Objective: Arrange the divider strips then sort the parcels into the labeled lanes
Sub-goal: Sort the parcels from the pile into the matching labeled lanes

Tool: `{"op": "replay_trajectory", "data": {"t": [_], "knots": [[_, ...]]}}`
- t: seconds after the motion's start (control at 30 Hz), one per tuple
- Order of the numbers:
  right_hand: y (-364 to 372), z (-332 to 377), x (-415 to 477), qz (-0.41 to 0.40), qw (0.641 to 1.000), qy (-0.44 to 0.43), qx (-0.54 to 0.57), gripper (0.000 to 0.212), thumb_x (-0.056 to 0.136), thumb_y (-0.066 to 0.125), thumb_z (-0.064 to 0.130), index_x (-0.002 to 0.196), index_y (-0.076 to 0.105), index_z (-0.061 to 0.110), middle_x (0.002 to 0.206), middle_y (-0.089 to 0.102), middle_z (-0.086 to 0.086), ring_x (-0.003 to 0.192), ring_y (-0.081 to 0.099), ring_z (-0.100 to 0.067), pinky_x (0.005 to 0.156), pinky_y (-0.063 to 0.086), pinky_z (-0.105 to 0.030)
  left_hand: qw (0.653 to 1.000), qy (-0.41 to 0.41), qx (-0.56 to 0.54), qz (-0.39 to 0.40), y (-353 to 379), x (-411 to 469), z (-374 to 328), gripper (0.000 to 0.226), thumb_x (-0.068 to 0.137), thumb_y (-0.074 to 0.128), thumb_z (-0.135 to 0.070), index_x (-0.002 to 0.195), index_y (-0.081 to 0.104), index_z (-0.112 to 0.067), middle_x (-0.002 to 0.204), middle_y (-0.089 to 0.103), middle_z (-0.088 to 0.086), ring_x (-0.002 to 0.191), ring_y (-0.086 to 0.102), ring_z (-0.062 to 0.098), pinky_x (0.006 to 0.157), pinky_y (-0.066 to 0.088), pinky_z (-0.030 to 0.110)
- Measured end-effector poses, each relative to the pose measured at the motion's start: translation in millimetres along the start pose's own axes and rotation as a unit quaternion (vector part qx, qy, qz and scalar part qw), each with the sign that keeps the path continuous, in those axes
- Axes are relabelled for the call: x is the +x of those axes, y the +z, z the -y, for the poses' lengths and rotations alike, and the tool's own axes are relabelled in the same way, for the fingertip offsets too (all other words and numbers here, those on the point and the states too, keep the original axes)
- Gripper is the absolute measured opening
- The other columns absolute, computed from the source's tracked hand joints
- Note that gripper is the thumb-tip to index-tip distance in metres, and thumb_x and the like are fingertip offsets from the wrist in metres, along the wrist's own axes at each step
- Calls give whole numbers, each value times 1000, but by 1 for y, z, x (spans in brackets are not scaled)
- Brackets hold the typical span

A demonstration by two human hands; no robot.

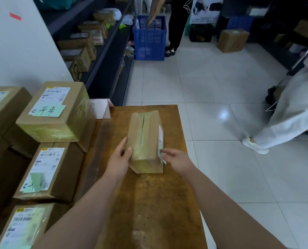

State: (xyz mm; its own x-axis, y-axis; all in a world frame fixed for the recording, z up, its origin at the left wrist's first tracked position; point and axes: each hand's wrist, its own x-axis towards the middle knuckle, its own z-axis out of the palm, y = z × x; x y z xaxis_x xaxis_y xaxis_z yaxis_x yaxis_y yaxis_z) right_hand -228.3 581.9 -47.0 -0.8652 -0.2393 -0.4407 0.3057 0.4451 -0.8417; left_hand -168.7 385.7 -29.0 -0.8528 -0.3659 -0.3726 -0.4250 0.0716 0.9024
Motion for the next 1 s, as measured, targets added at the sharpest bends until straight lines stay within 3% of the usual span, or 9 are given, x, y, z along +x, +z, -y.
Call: {"op": "replay_trajectory", "data": {"t": [0.1, 0.23, 0.37, 0.47, 0.57, 0.67, 0.8, 0.9, 1.0], "knots": [[8, -4, 2, -4, 1000, 18, 2, 42, 97, 56, 26, 138, 52, 23, 138, 55, 4, 98, 52, -4, 68, 44, -12, 998, -25, -61, -7, -13, 6, 9, 48, 105, 41, -28, 150, 31, -39, 156, 34, -4, 132, 43, 20, 107, 44, 45], [16, -7, 7, -5, 999, 32, 5, 53, 97, 56, 32, 146, 40, 20, 144, 49, 3, 128, 48, -17, 97, 40, -27, 998, -35, -55, -20, -29, 13, 18, 45, 106, 35, -21, 148, 36, -38, 152, 39, -3, 130, 47, 20, 105, 46, 43], [25, 0, 17, 8, 998, 50, 28, 55, 96, 53, 42, 144, 42, 18, 140, 52, 3, 124, 51, -18, 107, 42, -42, 998, -45, 27, -39, -32, 15, 16, 44, 104, 42, -32, 148, 41, -32, 149, 47, -2, 130, 49, 20, 110, 41, 43], [30, 5, 26, 8, 996, 55, 66, 35, 96, 52, 44, 119, 62, 21, 120, 63, 6, 106, 60, -13, 99, 50, -43, 995, -94, 9, -12, -30, 12, 11, 74, 87, 49, -69, 148, 42, -27, 143, 53, -1, 126, 53, 22, 110, 40, 46], [34, 8, 28, 2, 997, 54, 54, 27, 93, 54, 49, 82, 62, 27, 96, 67, 11, 91, 63, -11, 90, 55, -40, 996, -90, -11, 5, -26, 4, 9, 90, 77, 64, -68, 151, 35, -25, 142, 54, -2, 119, 58, 20, 106, 44, 43], [31, 9, 18, -39, 999, 19, 25, 27, 89, 59, 52, 78, 62, 28, 88, 65, 17, 81, 62, -6, 75, 58, -30, 998, -66, -11, -8, -22, -5, 4, 85, 78, 69, -57, 151, 35, -27, 141, 52, -2, 114, 58, 18, 95, 49, 35], [20, 25, -10, -95, 992, -59, 53, 20, 83, 67, 52, 79, 66, 33, 82, 66, 26, 78, 65, 1, 54, 49, -11, 998, -30, -51, -15, -25, -22, -8, 81, 76, 73, -50, 147, 42, -27, 133, 58, -4, 105, 62, 11, 80, 51, 27], [16, 48, -34, -122, 986, -101, 57, 20, 82, 68, 52, 88, 66, 34, 86, 68, 25, 81, 66, 0, 54, 49, -10, 996, -7, -90, -9, -31, -41, -19, 74, 81, 73, -43, 147, 42, -28, 131, 61, -4, 100, 64, 6, 61, 49, 14], [19, 72, -54, -151, 978, -134, 54, 32, 80, 70, 52, 100, 67, 27, 93, 68, 18, 85, 65, -3, 59, 49, -14, 994, 26, -107, 4, -42, -63, -33, 87, 71, 74, -52, 148, 39, -30, 132, 59, -5, 104, 63, 7, 69, 50, 18]]}}
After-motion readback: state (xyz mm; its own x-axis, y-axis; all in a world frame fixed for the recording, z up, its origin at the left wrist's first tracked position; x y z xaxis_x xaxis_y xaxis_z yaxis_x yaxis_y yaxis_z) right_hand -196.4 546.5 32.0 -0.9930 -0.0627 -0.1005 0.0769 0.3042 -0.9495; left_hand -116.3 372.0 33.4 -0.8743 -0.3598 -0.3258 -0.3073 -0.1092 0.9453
